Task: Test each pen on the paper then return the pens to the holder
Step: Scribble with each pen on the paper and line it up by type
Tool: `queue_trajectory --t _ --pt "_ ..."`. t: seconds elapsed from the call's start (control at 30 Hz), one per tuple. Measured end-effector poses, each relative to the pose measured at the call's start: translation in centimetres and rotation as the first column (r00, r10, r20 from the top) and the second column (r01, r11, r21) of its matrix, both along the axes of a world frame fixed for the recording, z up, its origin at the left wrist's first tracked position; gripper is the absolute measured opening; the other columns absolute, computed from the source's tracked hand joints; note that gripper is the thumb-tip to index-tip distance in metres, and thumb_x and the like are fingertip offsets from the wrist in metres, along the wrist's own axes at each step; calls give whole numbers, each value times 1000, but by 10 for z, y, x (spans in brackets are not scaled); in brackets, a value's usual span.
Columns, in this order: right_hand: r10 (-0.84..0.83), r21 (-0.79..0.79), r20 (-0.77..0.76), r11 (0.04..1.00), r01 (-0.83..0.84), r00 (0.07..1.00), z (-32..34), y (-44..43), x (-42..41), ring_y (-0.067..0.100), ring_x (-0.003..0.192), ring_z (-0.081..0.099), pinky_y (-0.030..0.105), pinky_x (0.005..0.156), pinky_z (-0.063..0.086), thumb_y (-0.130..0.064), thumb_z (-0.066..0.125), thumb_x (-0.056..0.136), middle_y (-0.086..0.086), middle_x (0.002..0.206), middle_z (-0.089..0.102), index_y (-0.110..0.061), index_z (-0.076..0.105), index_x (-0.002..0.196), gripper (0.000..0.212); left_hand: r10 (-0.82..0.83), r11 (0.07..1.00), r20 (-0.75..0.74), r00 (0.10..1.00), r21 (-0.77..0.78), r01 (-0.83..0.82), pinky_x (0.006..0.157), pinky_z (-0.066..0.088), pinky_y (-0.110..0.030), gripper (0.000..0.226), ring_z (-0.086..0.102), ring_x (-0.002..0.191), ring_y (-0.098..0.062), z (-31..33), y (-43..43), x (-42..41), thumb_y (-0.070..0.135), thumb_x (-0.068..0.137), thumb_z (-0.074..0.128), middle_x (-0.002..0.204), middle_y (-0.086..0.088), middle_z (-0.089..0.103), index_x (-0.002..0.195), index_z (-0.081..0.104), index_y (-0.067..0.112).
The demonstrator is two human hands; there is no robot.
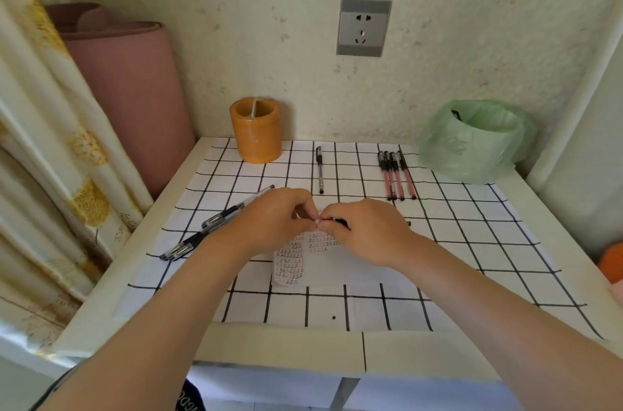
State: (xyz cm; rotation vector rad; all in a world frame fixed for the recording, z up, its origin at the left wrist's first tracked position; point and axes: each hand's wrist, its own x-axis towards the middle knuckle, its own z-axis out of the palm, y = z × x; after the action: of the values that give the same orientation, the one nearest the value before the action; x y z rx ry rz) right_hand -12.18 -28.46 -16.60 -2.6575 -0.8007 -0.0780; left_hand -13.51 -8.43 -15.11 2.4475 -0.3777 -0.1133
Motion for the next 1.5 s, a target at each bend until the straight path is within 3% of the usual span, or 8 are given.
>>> queue_trajectory --t 0.2,0.37,0.57,0.73,0.8,1.0,1.3,1.5 --pt "20 69 -203 998 -6 979 -4 -4 2 18 69 55 37 61 44 -31 46 100 -4 77 61 -35 42 129 29 21 988 45 999 150 -28 69 47 -22 10 58 79 1 -3 4 0 25 89 69 86 19 62 91 64 34" --pt "26 264 -238 964 39 971 -8 -10 3 3 67 50 27 64 39 -2 45 98 -12 86 56 -27 54 95 26 78 943 51 996 321 -91 71 49 -25 10 59 90 -7 -8 7 4 27 90 63 95 16 63 97 61 35" --pt "95 635 -536 700 327 839 -11 -3 3 21 75 61 32 66 50 15 34 91 6 90 61 -22 68 109 53 58 946 25 998 318 -63 78 53 -30 11 57 93 -10 -13 4 9 27 86 66 97 13 59 93 58 32" --pt "151 696 -506 653 299 849 -11 -9 -1 22 62 55 33 55 45 -11 56 98 10 73 56 -15 67 99 12 -5 973 13 1000 229 2 81 51 -28 22 57 92 -10 -14 -1 12 21 86 65 102 10 60 107 64 26" --pt "155 694 -553 630 349 819 -14 -10 -2 24 53 53 29 46 33 -14 48 101 8 66 56 -12 64 92 19 -46 976 0 999 215 45 79 51 -28 20 57 90 -10 -16 -3 14 24 87 66 100 9 61 107 64 26" --pt "116 632 -569 695 343 814 -19 -8 -5 23 53 62 23 45 37 10 56 84 16 65 66 -9 61 81 20 -67 967 12 998 248 62 76 51 -32 22 56 87 -10 -25 -7 22 44 83 72 93 11 58 98 63 30" --pt "113 541 -400 831 134 909 -32 -7 -1 11 54 53 27 49 43 5 67 74 -3 63 60 -4 57 70 14 -54 970 -38 998 234 61 68 44 -28 33 51 81 -6 -30 -9 30 55 75 75 89 14 53 94 58 34" --pt "151 560 -385 823 101 910 -36 -7 2 14 56 46 27 49 36 -2 66 72 12 65 54 -5 53 69 14 -44 974 -59 997 219 56 67 43 -27 34 51 80 -6 -31 -8 30 53 75 76 92 13 54 95 59 32"
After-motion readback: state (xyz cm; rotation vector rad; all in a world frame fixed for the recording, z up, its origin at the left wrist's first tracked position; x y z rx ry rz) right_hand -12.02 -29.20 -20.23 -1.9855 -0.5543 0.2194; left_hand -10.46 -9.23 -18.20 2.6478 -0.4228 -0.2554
